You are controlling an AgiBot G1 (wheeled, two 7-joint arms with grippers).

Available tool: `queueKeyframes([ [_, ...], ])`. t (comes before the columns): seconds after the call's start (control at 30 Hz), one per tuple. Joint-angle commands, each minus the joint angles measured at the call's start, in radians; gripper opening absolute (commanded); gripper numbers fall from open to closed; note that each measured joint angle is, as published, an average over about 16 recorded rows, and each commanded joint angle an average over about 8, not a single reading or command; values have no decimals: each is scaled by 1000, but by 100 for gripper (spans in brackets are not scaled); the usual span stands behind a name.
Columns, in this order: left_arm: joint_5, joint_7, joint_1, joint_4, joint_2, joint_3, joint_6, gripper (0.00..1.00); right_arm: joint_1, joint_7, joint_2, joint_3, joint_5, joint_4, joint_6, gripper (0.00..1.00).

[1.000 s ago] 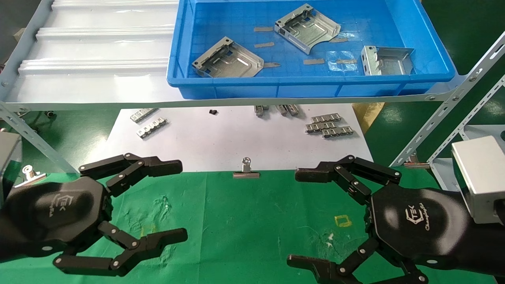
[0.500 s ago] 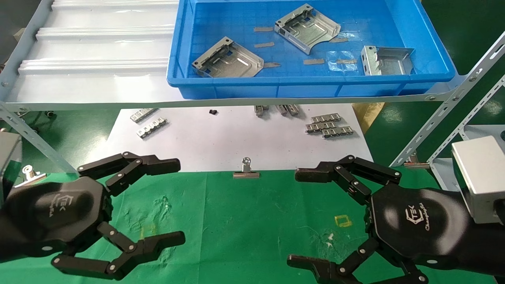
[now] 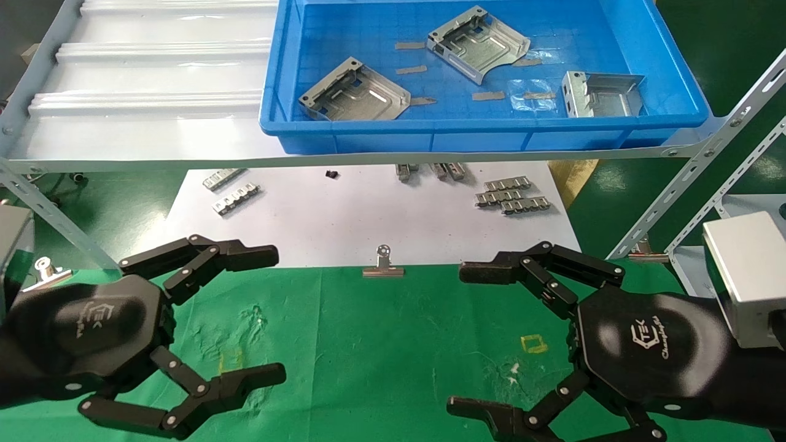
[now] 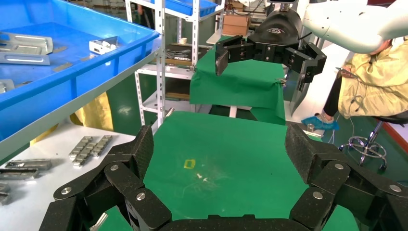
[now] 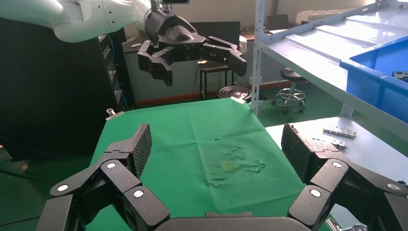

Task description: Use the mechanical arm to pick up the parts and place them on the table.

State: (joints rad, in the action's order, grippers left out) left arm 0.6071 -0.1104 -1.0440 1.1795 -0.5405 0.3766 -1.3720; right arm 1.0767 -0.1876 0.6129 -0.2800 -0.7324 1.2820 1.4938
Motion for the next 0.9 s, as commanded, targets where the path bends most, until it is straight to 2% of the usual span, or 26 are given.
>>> queueKeyframes([
  [0.03,0,0,0,0,0,0,0,100,0,0,0,0,0,0,0,100],
  [0.33,0,0,0,0,0,0,0,100,0,0,0,0,0,0,0,100],
  [0.6,0,0,0,0,0,0,0,0,0,0,0,0,0,0,0,100],
  [0.9,0,0,0,0,0,0,0,0,0,0,0,0,0,0,0,100],
])
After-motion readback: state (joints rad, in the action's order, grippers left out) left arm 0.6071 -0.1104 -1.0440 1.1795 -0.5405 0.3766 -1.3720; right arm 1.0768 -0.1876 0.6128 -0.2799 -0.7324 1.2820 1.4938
